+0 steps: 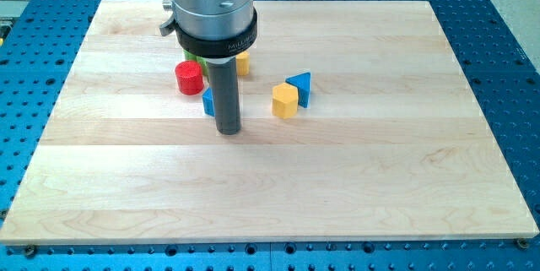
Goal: Place the yellow hexagon close to the cube
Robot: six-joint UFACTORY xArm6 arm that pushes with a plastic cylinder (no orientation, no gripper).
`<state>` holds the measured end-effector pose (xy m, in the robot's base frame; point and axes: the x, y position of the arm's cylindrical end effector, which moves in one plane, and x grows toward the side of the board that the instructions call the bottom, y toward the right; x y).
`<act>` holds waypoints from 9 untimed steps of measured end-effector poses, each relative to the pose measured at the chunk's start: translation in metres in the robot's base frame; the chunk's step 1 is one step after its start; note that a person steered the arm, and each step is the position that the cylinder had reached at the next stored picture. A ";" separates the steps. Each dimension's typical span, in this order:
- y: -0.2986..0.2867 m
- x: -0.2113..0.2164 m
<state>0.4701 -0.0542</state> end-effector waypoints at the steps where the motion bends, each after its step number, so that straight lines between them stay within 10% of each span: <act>1: 0.000 -0.009; 9: 0.126 0.029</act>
<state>0.4988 0.0718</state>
